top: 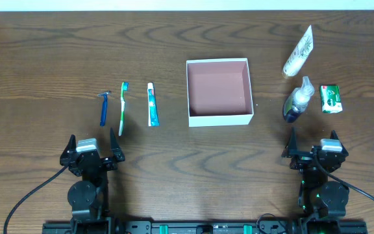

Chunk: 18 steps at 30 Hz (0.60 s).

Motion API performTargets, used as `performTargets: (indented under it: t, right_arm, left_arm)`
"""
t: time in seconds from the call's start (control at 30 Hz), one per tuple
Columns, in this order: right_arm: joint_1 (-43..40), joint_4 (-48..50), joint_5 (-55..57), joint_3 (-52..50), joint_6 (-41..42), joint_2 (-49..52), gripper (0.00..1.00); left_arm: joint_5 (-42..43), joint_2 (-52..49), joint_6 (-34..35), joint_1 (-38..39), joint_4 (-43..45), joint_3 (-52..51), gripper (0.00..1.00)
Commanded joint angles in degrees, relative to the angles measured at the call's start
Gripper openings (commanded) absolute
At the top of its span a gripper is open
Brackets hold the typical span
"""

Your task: Pack container

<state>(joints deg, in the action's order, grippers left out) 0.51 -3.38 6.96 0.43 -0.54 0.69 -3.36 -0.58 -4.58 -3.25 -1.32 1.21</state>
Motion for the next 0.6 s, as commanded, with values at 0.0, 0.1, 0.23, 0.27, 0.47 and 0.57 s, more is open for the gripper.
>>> performTargets:
  t: [0.0, 0.1, 0.23, 0.27, 0.47, 0.57]
  right_arm:
    - [0.63, -0.24, -0.13, -0.11, -0.39, -0.31, 0.99]
    - [0.63, -0.24, -0.13, -0.11, -0.39, -0.31, 0.99]
    - [0.63, -0.26, -0.13, -0.11, -0.39, -0.31, 0.99]
    - [0.63, -0.24, -0.13, -0.11, -0.39, -0.31, 0.99]
    - [0.63, -0.26, -0.13, -0.11, -0.39, -0.31, 0.99]
    - [0.63, -0.26, -0.13, -0.11, -0.39, -0.31, 0.99]
  left_arm:
    - [-0.68, 0.35, -0.76, 0.22, -2.49, -0.98, 0.98]
    - [-0.68, 0.35, -0.76, 0.22, -2.49, -0.98, 0.98]
    - [-0.68, 0.35, -0.76, 0.22, -2.49, -0.98, 0.98]
    - [-0.74, 0.35, -0.81, 0.22, -2.49, -0.98, 0.98]
    - [2.08, 0.35, -0.72, 0.17, -1.75, -0.98, 0.98]
    - [4.57, 0.35, -0.50, 0.17, -1.18, -0.98, 0.98]
